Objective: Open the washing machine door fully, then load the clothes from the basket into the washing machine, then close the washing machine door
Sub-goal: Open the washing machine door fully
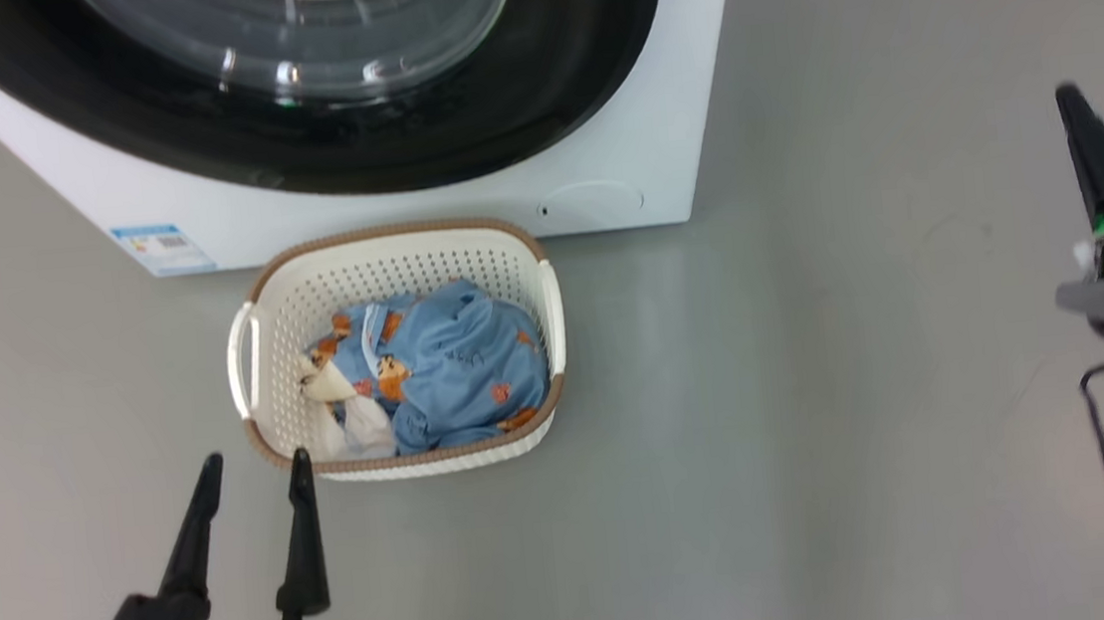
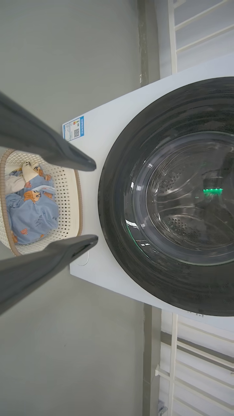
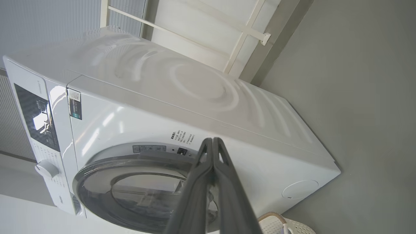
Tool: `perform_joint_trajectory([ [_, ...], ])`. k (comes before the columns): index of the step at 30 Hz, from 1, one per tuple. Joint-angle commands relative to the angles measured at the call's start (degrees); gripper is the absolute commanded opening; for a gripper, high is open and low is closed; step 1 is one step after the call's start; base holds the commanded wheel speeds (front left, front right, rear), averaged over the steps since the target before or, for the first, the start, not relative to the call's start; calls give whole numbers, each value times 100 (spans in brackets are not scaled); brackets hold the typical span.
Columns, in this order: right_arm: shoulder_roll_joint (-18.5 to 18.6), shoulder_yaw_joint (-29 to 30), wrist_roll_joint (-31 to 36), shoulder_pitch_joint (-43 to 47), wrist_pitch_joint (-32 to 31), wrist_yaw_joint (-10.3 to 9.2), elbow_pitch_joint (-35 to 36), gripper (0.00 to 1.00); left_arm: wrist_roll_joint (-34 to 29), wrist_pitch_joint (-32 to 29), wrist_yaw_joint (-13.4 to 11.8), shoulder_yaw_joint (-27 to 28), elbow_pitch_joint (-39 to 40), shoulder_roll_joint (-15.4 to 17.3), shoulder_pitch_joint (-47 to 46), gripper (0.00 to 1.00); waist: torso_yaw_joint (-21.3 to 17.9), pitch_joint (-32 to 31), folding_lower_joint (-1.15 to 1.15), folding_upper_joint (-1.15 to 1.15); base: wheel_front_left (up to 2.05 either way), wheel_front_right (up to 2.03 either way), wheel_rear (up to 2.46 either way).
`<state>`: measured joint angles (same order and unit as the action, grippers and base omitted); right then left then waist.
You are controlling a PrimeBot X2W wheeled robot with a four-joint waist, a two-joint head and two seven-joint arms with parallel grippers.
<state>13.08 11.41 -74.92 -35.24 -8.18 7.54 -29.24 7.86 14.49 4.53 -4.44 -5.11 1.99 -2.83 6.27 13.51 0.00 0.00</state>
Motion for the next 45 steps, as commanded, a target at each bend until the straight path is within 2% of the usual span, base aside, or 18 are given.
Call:
perform_joint_trajectory([
  [1, 132, -149, -171, -313, -314, -5, 91, 0, 73, 51, -83, 119, 178, 88, -257, 100, 126, 208, 0, 0, 0, 0, 0],
  [7, 349, -244, -548, -911, -1221, -5, -70, 0, 151, 51, -138, -1, 190, 88, -485, 100, 261, 483, 0, 0, 0, 0, 0],
  [22, 592, -422, -679, -2482, -2287, -5, -790, 0, 365, 51, -275, -403, 296, 88, -911, 100, 680, 1042, 0, 0, 0, 0, 0],
  [33, 558, -653, -107, -3970, -2346, -5, -1643, 0, 654, 51, -394, -900, 429, 88, -1268, 100, 1062, 1514, 0, 0, 0, 0, 0],
  [45, 347, -849, 440, -4737, -2349, -5, -2136, 0, 875, 51, -542, -1228, 547, 88, -1546, 100, 1329, 1919, 0, 0, 0, 0, 0],
])
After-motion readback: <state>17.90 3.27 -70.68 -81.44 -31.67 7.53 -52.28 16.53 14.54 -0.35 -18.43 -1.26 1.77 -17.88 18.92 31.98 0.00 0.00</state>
